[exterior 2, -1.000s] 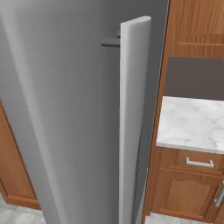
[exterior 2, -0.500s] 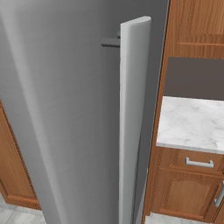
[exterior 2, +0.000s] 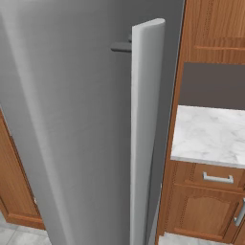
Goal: Take the cheese, chicken drumstick, and eggplant from the fridge and place them on the plate on the dining counter to create an appetizer plate.
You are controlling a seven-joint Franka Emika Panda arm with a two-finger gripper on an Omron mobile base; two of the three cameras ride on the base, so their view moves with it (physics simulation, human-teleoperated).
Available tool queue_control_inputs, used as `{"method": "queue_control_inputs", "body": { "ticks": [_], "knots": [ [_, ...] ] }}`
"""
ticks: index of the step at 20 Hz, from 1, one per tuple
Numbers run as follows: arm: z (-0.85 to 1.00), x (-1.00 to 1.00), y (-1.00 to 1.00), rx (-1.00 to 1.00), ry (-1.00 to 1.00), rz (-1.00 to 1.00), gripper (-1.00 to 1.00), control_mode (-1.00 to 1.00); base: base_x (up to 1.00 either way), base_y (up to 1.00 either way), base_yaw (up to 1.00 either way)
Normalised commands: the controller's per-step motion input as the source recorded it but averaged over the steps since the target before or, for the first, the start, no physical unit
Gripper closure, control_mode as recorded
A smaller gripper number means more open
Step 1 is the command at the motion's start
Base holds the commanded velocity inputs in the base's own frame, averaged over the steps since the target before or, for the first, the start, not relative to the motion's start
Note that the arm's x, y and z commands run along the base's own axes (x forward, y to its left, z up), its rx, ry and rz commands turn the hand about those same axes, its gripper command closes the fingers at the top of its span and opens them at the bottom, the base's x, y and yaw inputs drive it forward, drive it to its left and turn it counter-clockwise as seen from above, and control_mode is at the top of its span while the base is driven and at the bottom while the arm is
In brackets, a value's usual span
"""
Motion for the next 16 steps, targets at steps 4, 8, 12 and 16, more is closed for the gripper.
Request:
{"method": "queue_control_inputs", "body": {
  "ticks": [4,8,12,16],
  "knots": [
    [-0.6,-0.3,0.11,0.0,0.0,0.0,1.0,-1.0,0.0,0.0,0.0],
    [-0.41,-0.89,0.02,0.0,0.0,0.0,1.0,-1.0,0.0,0.0,0.0],
    [-0.39,-1.0,0.0,0.0,-0.09,0.04,1.0,-1.0,0.0,0.0,0.0],
    [-0.14,-1.0,-0.02,0.0,-0.17,0.04,1.0,-1.0,0.0,0.0,0.0]
  ]
}}
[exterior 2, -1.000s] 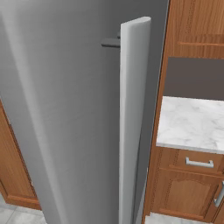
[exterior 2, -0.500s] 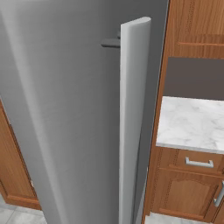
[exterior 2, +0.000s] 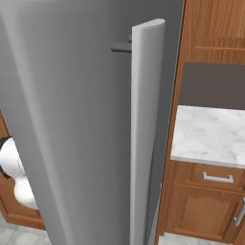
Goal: Take the cheese, chicken drumstick, and eggplant from the fridge and place them on the plate on the dining counter to create an appetizer plate.
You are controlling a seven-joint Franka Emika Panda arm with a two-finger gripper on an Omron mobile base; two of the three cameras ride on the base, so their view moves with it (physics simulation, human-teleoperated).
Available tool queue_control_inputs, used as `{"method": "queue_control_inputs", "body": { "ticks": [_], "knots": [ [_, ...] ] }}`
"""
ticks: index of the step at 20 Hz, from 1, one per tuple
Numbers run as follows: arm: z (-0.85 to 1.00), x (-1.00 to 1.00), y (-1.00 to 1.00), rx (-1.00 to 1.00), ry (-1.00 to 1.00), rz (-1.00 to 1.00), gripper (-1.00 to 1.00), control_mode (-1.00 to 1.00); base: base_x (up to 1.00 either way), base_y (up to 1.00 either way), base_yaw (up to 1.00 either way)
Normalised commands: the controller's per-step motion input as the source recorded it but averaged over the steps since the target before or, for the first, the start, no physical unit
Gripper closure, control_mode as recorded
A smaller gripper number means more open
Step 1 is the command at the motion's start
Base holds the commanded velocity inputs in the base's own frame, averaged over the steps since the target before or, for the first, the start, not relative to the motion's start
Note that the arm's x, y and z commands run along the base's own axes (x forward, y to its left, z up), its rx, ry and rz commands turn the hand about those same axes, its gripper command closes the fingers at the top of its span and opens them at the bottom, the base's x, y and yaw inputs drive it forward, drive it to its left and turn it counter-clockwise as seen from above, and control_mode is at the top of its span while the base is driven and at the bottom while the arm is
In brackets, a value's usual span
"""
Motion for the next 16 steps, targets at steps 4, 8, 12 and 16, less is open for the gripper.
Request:
{"method": "queue_control_inputs", "body": {
  "ticks": [4,8,12,16],
  "knots": [
    [0.41,-1.0,-0.31,0.0,-0.07,0.02,1.0,-1.0,0.0,0.0,0.0],
    [0.91,-0.96,-0.23,0.0,0.0,0.08,1.0,-1.0,0.0,0.0,0.0],
    [0.96,-0.96,-0.09,-0.04,0.0,0.08,1.0,-1.0,0.0,0.0,0.0],
    [0.86,-0.95,0.0,-0.08,0.0,0.13,1.0,-1.0,0.0,0.0,0.0]
  ]
}}
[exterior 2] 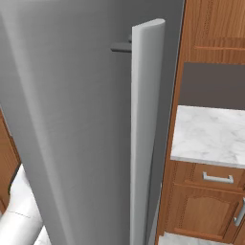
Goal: Take the cheese, chicken drumstick, and eggplant from the fridge and place them on the plate on the dining counter to create an appetizer plate.
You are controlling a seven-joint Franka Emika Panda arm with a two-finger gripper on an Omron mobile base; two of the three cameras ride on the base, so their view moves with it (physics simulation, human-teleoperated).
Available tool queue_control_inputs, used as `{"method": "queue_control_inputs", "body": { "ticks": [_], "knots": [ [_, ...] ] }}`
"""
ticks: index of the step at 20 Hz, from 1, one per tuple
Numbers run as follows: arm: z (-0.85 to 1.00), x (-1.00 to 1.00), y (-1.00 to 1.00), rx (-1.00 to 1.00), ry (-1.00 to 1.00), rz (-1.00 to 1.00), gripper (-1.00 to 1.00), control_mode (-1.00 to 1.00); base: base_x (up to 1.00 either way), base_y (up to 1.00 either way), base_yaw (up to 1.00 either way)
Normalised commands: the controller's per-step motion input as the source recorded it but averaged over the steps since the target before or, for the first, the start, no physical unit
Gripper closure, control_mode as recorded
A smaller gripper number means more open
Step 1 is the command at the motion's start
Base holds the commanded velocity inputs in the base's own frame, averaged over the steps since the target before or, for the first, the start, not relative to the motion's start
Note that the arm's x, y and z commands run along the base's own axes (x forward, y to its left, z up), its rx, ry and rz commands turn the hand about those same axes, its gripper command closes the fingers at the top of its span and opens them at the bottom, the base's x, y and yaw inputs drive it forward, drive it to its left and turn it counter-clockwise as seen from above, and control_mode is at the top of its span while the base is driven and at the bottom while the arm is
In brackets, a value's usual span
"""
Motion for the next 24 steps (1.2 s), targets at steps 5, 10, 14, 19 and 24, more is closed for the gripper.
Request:
{"method": "queue_control_inputs", "body": {
  "ticks": [5,10,14,19,24],
  "knots": [
    [0.3,-0.58,0.0,-0.07,0.0,0.1,1.0,1.0,-0.4,0.01,0.08],
    [0.0,0.0,0.0,0.0,0.0,0.0,1.0,1.0,-1.0,0.04,0.19],
    [0.0,0.0,0.0,0.0,0.0,0.0,1.0,1.0,-1.0,0.13,0.15],
    [0.0,0.0,0.0,0.0,0.0,0.0,1.0,1.0,-1.0,0.35,0.07],
    [0.0,0.0,0.0,0.0,0.0,0.0,1.0,1.0,-1.0,0.29,0.03]
  ]
}}
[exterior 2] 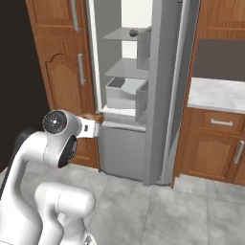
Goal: Take the cheese, chicken drumstick, and eggplant from the fridge and place them on the plate on the dining counter to create an appetizer plate.
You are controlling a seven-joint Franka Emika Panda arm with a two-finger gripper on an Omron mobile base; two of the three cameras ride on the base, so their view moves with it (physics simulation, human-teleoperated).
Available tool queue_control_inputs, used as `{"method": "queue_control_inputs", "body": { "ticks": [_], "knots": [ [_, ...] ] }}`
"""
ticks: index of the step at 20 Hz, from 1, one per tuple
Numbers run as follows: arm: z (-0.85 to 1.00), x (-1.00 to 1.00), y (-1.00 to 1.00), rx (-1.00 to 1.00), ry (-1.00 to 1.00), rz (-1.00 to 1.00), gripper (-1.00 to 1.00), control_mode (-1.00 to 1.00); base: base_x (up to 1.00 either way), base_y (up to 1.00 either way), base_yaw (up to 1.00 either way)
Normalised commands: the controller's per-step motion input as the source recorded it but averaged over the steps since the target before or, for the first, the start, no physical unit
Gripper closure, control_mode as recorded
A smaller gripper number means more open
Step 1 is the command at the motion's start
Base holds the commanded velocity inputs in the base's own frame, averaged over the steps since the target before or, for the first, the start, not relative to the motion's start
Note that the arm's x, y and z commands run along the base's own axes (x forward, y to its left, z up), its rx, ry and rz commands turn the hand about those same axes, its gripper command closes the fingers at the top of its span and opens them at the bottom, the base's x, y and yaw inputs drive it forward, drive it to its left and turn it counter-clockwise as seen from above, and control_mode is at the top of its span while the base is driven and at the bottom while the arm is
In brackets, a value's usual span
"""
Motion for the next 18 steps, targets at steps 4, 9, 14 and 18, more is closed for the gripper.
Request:
{"method": "queue_control_inputs", "body": {
  "ticks": [4,9,14,18],
  "knots": [
    [0.0,0.0,0.0,0.0,0.0,0.0,1.0,1.0,-1.0,0.18,0.0],
    [0.0,0.0,0.0,0.0,0.0,0.0,1.0,1.0,-1.0,-0.1,0.0],
    [0.0,0.0,0.0,0.0,0.0,0.0,1.0,1.0,-1.0,-0.58,-0.01],
    [0.0,0.0,0.0,0.0,0.0,0.0,1.0,1.0,-1.0,-0.79,-0.02]
  ]
}}
